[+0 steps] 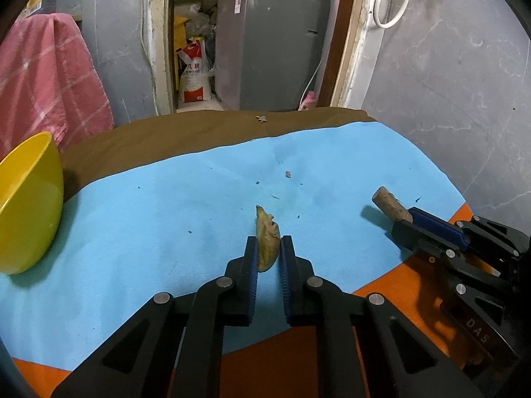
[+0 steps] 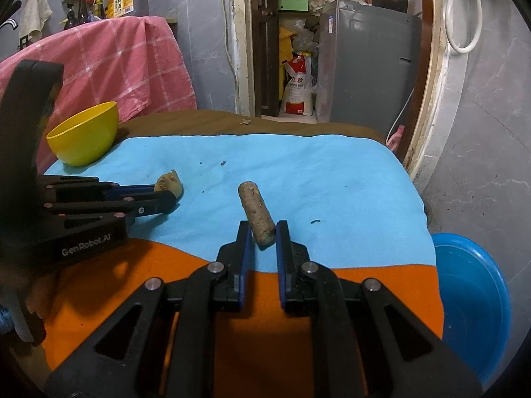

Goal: Collect trash
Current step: 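Lift both held scraps off the table and carry them over the blue basin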

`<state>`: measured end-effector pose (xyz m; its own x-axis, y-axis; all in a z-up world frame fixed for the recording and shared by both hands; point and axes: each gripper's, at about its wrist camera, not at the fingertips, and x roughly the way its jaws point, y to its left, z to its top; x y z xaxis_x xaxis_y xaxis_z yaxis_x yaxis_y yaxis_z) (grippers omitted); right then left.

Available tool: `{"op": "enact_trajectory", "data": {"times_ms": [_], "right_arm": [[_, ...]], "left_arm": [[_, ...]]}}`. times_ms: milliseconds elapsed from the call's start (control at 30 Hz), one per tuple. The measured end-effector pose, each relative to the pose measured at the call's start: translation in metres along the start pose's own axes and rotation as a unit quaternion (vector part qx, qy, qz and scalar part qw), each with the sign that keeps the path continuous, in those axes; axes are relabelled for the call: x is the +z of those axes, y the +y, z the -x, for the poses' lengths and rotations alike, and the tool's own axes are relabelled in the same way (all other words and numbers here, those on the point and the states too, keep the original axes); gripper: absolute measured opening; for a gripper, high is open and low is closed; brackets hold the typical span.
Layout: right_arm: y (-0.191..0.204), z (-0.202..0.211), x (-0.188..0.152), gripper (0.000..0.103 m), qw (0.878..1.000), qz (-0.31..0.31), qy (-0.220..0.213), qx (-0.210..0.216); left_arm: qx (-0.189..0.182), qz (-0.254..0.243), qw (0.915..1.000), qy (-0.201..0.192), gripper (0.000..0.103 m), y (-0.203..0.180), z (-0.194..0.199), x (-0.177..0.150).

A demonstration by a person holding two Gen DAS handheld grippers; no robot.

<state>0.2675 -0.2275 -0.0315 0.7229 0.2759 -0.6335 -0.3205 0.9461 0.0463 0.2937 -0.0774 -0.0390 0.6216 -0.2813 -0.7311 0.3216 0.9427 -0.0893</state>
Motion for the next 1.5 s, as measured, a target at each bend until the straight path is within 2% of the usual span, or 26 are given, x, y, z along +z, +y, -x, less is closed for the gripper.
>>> {"op": "enact_trajectory", "data": {"times_ms": [367, 533, 633, 733, 900, 1033, 1200, 1300, 1500], "right_arm": [[-0.001, 0.005, -0.001, 0.022, 1.0, -0.009, -0.015, -0.002], [-0.002, 0.01, -0.002, 0.022, 0.999, -0.016, -0.031, -0.002], [-0.003, 0.017, -0.002, 0.022, 0.998, -0.022, -0.051, -0.003], [-0.003, 0.026, -0.001, 0.022, 0.997, -0.026, -0.077, -0.003], [-0.004, 0.056, 0.001, 0.022, 0.989, -0.033, -0.145, -0.013], [-0.009, 0.086, 0.0, 0.022, 0.976, -0.042, -0.211, -0.031], [-0.018, 0.122, -0.005, 0.022, 0.957, -0.051, -0.276, -0.069], [-0.024, 0.14, -0.009, 0.022, 0.948, -0.055, -0.299, -0.095], [-0.048, 0.165, -0.023, 0.022, 0.937, -0.063, -0.308, -0.152]], "left_arm": [[-0.001, -0.007, 0.9997, -0.024, 0.01, 0.002, 0.008, -0.002], [-0.003, -0.019, 0.9986, -0.05, 0.01, -0.001, 0.017, -0.003], [-0.002, -0.032, 0.9963, -0.08, 0.01, -0.007, 0.028, -0.005], [0.004, -0.049, 0.9913, -0.122, 0.01, -0.018, 0.045, -0.006], [-0.017, -0.048, 0.9793, -0.196, 0.01, -0.034, 0.078, -0.004], [-0.033, -0.05, 0.9675, -0.245, 0.01, -0.051, 0.099, 0.0], [-0.055, -0.07, 0.947, -0.309, 0.01, -0.078, 0.118, 0.003], [-0.072, -0.083, 0.939, -0.326, 0.01, -0.098, 0.121, 0.004], [-0.116, -0.089, 0.9342, -0.326, 0.01, -0.131, 0.116, 0.014]]}}
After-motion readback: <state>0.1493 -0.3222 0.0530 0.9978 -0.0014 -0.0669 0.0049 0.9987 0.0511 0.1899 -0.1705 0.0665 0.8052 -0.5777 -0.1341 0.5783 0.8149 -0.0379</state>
